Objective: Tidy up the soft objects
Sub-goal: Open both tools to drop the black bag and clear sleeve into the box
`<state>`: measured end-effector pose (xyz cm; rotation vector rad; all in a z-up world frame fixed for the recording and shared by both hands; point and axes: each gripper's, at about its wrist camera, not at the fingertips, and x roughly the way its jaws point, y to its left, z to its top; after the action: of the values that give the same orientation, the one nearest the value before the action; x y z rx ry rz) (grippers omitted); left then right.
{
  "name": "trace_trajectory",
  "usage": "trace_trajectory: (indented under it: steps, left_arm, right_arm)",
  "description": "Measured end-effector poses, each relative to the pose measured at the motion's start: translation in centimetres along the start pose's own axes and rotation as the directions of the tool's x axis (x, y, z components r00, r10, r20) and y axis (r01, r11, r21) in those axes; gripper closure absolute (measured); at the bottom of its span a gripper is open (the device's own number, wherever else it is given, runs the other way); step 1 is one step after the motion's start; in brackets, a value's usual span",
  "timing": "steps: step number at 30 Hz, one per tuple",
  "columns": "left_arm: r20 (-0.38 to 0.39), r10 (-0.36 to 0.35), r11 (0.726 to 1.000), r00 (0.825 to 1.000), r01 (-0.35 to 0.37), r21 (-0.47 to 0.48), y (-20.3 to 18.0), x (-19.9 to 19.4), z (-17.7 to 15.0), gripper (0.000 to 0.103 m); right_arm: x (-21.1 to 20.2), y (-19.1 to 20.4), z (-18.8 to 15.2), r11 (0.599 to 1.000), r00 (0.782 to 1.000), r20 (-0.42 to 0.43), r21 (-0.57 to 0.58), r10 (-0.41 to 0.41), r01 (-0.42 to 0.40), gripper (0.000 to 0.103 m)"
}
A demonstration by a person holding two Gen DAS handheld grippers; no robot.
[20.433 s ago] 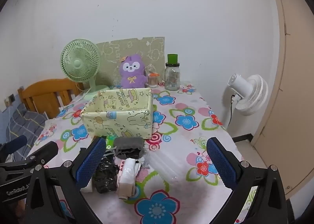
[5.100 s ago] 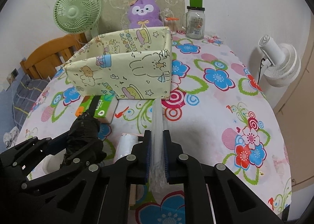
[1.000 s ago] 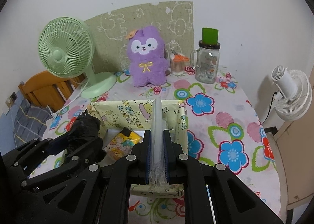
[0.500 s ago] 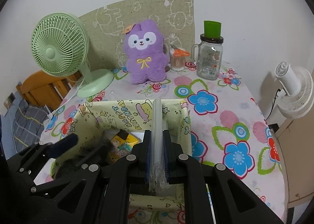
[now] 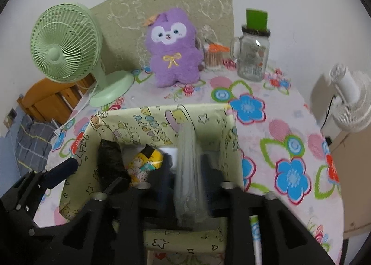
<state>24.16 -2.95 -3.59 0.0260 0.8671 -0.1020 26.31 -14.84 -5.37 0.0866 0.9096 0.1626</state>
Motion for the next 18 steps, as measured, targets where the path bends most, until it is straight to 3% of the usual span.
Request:
trace_trajectory:
  steps: [1, 2, 6, 18]
  left_arm:
    - [0.004, 0.0, 1.0, 1.0, 0.0, 0.001, 0.0, -0.2, 0.0, 0.019]
    - [0.009, 0.001, 1.0, 1.0, -0.001, 0.003, -0.1, -0.4, -0.1, 0.016]
    - [0.031, 0.024, 1.0, 0.999, -0.024, -0.002, -0.1, -1.4, -0.3, 0.009]
    - [0.053, -0.004, 0.999, 0.999, 0.006, -0.033, 0.3, -4.4, -1.9, 0.006]
  right_arm:
    - [0.1, -0.3, -0.1, 1.0, 1.0, -0.007, 0.017, 0.007, -0.007, 0.041]
    - [0.0, -0.4, -0.1, 1.0, 1.0, -0.004, 0.025, 0.013, -0.013, 0.033]
    - [-1.4, -0.5, -0.3, 0.999, 0.999, 0.049, 0.035, 0.005, -0.007, 0.028]
    - [-4.0, -0.7, -1.7, 0.999, 0.999, 0.043, 0.053, -0.002, -0.001, 0.022]
